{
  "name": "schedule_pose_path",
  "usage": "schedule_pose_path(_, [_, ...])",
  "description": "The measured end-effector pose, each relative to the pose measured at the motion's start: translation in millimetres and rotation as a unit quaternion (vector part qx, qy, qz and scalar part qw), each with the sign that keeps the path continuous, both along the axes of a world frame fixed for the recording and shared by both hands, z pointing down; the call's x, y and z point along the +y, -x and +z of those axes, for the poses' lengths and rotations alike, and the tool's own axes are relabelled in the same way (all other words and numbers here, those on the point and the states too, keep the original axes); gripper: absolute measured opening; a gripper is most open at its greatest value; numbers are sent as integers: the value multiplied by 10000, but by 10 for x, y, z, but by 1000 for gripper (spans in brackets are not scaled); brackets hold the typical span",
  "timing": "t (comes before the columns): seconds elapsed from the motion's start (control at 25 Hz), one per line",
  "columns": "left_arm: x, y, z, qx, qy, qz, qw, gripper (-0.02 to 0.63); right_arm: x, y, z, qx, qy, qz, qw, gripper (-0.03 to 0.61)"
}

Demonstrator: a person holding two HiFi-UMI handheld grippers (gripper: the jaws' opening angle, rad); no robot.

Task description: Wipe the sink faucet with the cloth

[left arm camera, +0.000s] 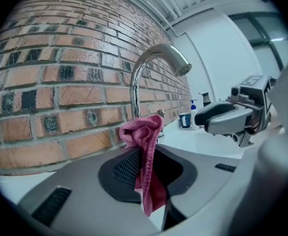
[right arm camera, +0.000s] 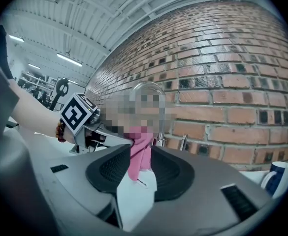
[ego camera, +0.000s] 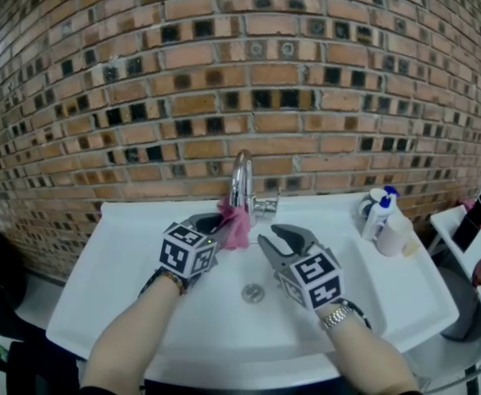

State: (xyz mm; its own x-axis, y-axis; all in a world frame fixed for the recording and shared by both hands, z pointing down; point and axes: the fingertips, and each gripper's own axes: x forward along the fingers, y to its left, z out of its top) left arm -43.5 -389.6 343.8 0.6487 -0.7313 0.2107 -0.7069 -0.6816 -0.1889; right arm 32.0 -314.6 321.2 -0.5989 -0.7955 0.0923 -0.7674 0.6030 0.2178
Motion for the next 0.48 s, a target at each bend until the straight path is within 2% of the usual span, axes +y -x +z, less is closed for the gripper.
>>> schedule_pose_path(0.24, [263, 34, -20, 171, -29, 46, 9998, 71, -14, -32, 64, 81, 2, 66, 9999, 126])
schedule_pose_path(0.48, [566, 49, -100, 316, -96, 80, 9994, 71, 38, -55, 14, 234, -210, 168, 9994, 106])
